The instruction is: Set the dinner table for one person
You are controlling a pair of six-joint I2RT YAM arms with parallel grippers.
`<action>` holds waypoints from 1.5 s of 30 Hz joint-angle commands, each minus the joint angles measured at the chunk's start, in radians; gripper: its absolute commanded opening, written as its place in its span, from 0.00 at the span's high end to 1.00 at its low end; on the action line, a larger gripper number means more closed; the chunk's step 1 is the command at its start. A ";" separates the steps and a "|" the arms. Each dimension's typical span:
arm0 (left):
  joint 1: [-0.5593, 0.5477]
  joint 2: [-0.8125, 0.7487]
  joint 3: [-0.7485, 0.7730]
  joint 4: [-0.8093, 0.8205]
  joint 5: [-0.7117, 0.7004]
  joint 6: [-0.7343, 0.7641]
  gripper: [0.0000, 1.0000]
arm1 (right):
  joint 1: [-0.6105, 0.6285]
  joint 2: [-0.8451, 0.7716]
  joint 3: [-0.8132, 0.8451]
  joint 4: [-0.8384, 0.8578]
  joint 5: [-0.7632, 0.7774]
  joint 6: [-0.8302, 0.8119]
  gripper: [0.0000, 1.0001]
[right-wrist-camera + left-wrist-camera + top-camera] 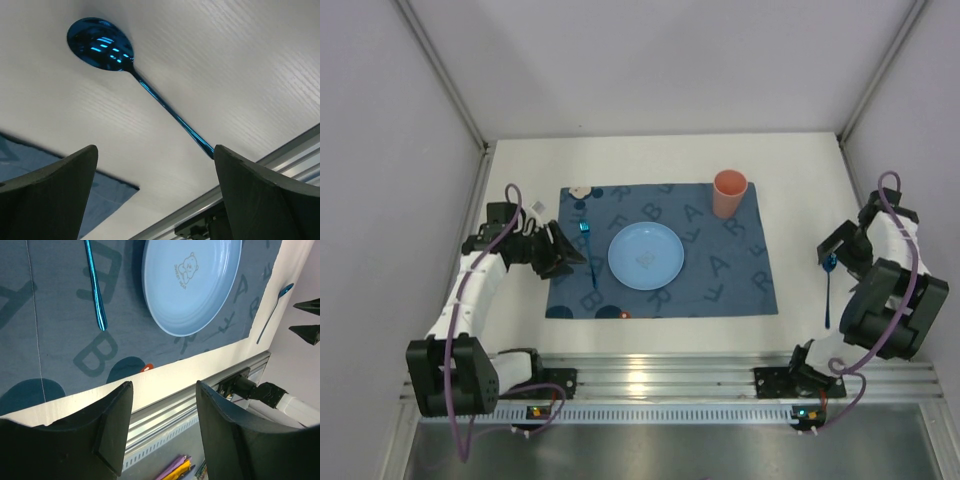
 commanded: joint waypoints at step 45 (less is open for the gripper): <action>0.003 0.025 -0.038 0.110 -0.056 -0.074 0.46 | 0.629 -0.020 0.196 0.117 0.070 0.051 1.00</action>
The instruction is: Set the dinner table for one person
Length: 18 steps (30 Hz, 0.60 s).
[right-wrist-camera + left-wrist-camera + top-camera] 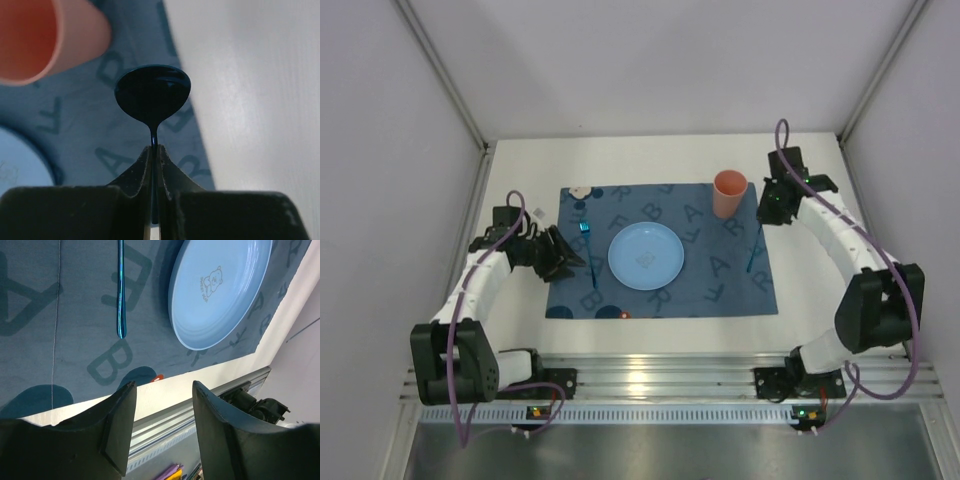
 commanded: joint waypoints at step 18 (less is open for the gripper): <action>0.004 -0.119 0.030 -0.102 -0.099 0.053 0.44 | 0.397 0.245 0.111 0.015 -0.023 0.063 1.00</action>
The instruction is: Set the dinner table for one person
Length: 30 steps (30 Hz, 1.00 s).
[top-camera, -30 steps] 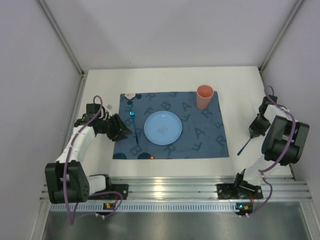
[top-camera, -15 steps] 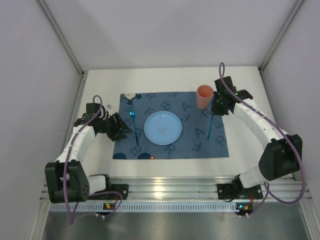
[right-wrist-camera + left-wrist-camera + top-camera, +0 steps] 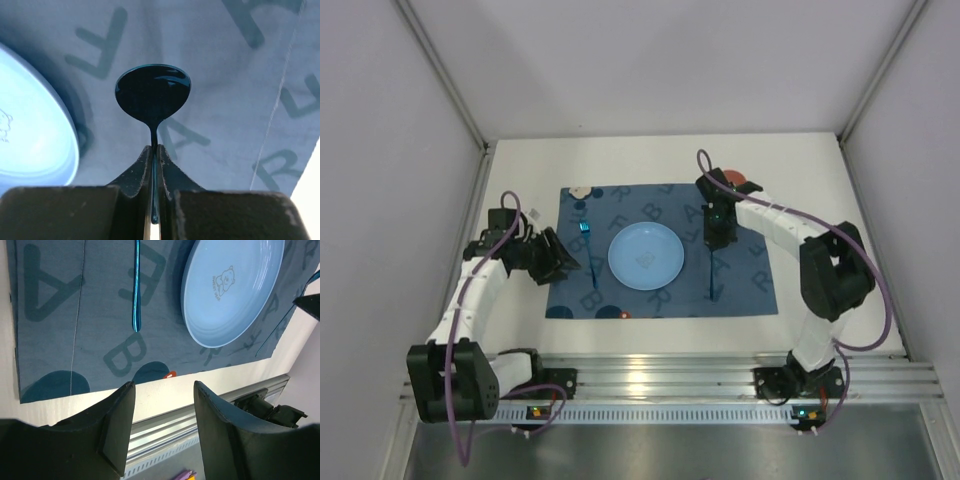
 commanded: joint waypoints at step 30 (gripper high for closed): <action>0.004 -0.020 0.114 0.020 -0.084 -0.088 0.43 | 0.187 -0.433 0.141 0.066 -0.080 -0.187 0.24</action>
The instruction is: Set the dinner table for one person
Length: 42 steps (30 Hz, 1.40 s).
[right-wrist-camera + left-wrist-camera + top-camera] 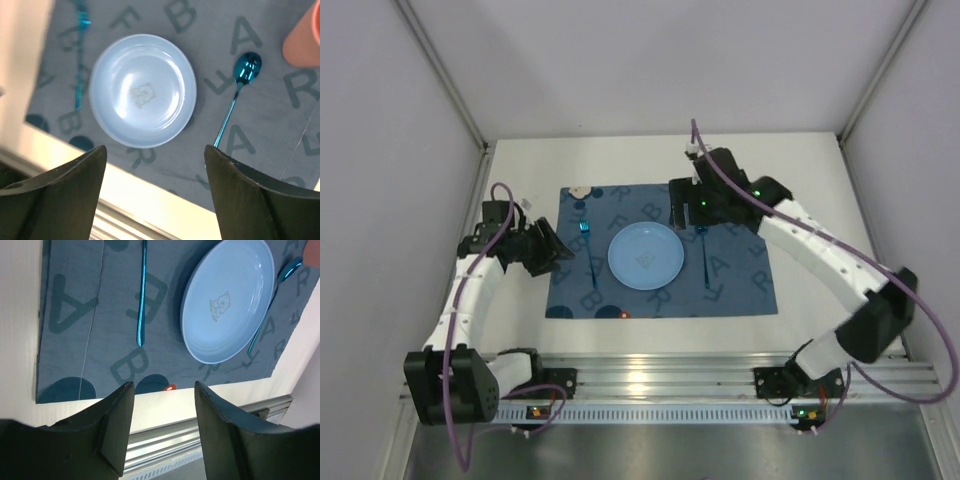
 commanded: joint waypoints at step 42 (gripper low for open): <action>-0.123 0.392 -0.618 1.867 -0.693 0.416 0.13 | 0.023 -1.029 -0.403 -0.150 0.170 0.133 0.00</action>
